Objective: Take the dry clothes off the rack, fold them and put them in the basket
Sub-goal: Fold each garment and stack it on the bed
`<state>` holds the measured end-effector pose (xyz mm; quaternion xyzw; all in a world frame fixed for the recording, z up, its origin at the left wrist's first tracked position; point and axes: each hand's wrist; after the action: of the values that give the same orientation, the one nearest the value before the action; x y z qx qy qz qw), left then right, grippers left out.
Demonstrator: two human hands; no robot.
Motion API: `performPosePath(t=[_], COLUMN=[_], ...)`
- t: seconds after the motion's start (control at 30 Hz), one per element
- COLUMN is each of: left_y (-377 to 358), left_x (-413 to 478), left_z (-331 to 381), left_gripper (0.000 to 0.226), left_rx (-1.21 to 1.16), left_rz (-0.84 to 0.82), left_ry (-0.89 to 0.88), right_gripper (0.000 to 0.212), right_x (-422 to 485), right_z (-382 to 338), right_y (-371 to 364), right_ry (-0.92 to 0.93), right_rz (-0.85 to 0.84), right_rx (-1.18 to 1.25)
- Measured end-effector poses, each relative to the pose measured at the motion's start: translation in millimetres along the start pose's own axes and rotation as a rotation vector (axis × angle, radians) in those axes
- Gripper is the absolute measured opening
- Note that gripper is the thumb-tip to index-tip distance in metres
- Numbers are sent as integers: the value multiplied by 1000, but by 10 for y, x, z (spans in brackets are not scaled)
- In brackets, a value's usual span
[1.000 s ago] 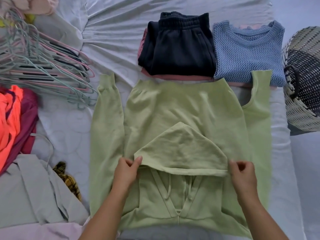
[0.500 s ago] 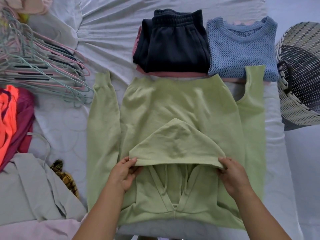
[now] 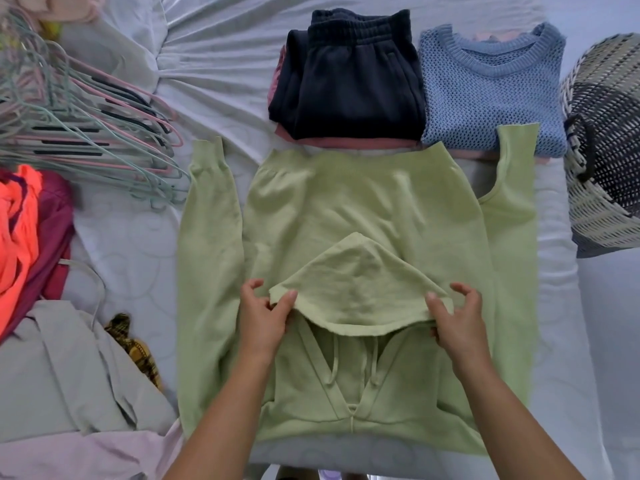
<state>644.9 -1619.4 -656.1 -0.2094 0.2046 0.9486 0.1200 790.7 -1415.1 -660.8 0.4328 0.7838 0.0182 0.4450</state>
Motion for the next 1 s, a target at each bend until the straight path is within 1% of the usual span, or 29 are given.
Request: performPosePath(t=[0.07,0.13,0.2,0.23,0.27,0.3,0.33,0.37,0.4,0.5,0.57,0.63,0.67,0.73,0.77,0.83,0.87,0.93,1.0], left_y=[-80,-131,-125,-104,-75,-44,-17,0,-6,-136,-224,-258,-262,-253,-231,-180,-178,-236,-326], left_x=[59,131,167,174,170,168,166,152,136,55,10,43,54,83,85,22,-40,-189,-264], left_z=[58,63,37,14,-12,-51,-99,-141,-182,-336,-401,-487,-495,-509,-512,-487,-496,-529,-590], left_gripper=[47,47,36,27,22,22,25,31,37,56,68,64,64,72,74,71,67,67,67], left_rx=[50,128,193,262,369,491,604,687,740,913,1051,1213,1269,1265,1258,1221,1165,1112,1139], left_rz=[-96,-205,-292,-315,-312,-286,-250,-227,-222,-245,-320,-424,-458,-493,-467,-323,-309,-403,-510], left_ry=[-35,-50,-117,-206,-311,-413,-493,-536,-565,-672,-640,-531,-510,-478,-502,-672,-757,-882,-908], right_gripper=[29,26,29,29,28,25,21,18,20,43,49,56,58,60,60,60,60,60,61], right_x=[5,47,98,120,140,151,162,175,180,190,181,201,216,258,264,211,167,58,0], right_z=[-80,-110,-90,-53,-4,49,103,157,200,322,434,571,633,709,709,657,637,602,624], right_y=[-34,-61,-55,-47,-39,-34,-31,-39,-54,-155,-251,-327,-344,-345,-340,-325,-320,-339,-393], right_ry=[65,106,142,180,250,344,457,567,646,763,805,790,771,730,716,714,726,790,843], right_rz=[-64,-126,-185,-200,-193,-158,-99,-40,3,92,144,132,114,90,77,66,69,70,72], right_rx=[-19,-44,-66,-105,-192,-313,-425,-506,-559,-663,-761,-900,-979,-1081,-1091,-1046,-995,-904,-921])
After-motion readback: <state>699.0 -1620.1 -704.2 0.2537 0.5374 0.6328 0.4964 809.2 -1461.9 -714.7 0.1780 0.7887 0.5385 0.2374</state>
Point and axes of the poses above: each hand's wrist, its own x-axis towards the middle knuckle, its own y-axis out of the back of the hand, z = x × y, and after that the axes turned 9 degrees about -y, right-handed
